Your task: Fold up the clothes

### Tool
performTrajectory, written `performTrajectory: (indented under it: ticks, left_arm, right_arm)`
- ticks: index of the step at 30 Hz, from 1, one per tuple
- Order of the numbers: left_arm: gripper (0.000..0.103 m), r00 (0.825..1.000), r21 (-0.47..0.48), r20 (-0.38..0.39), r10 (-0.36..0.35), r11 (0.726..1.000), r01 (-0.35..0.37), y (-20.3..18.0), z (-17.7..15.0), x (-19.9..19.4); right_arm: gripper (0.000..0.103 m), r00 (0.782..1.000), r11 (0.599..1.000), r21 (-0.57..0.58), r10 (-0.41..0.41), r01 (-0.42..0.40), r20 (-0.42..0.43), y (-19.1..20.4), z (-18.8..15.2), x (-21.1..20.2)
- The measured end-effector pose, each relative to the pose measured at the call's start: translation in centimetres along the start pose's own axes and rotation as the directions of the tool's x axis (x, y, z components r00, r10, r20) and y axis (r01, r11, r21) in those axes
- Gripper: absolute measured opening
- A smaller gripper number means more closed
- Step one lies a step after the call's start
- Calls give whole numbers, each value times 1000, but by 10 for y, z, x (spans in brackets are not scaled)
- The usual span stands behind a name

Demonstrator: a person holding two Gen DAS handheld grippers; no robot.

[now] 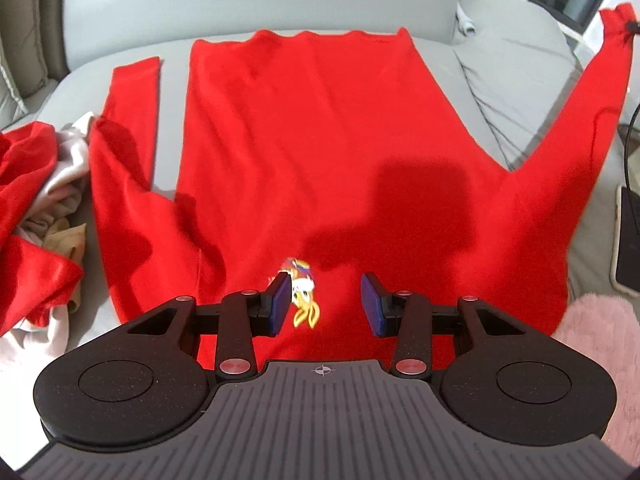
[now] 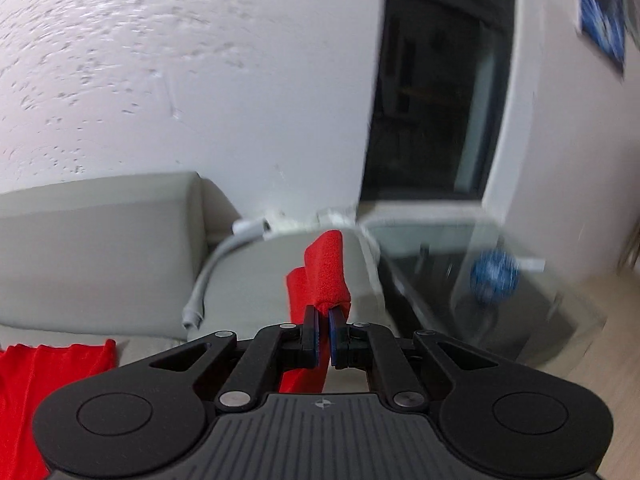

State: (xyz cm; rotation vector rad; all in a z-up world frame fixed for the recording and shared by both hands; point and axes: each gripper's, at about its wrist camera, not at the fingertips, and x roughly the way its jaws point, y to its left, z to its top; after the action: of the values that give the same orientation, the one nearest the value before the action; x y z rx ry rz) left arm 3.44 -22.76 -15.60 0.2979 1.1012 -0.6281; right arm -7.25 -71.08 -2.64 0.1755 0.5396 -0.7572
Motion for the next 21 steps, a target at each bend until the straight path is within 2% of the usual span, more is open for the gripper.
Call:
performTrajectory:
  ticks: [4, 10, 11, 12, 13, 16, 18, 21]
  left_arm:
    - [44, 1000, 12, -5, 24, 1000, -24, -1, -1, -4]
    - [44, 999, 12, -28, 46, 999, -46, 1, -1, -3]
    - [44, 998, 12, -38, 46, 999, -46, 0, -2, 0]
    - [44, 998, 13, -47, 46, 999, -46, -1, -3, 2]
    - [44, 997, 15, -56, 46, 999, -45, -2, -4, 5]
    - [44, 998, 25, -60, 31, 999, -30, -5, -6, 6]
    - [44, 998, 37, -63, 16, 999, -14, -7, -6, 8]
    - [44, 997, 37, -71, 7, 999, -5, -8, -7, 13]
  right_arm:
    - [7, 999, 999, 47, -9, 11, -32, -13, -14, 34]
    - [7, 999, 996, 82, -33, 30, 31, -15, -12, 66]
    - [22, 999, 995, 90, -42, 40, 20, -14, -13, 73]
    - [49, 998, 994, 92, -60, 61, -6, -13, -13, 80]
    - [55, 996, 993, 83, -84, 88, -41, -12, -13, 85]
    - [55, 990, 993, 35, -109, 112, -90, -6, -20, 90]
    - [59, 990, 996, 23, -84, 87, -111, -5, -30, 86]
    - [59, 985, 999, 19, -47, 50, -164, -5, -45, 76]
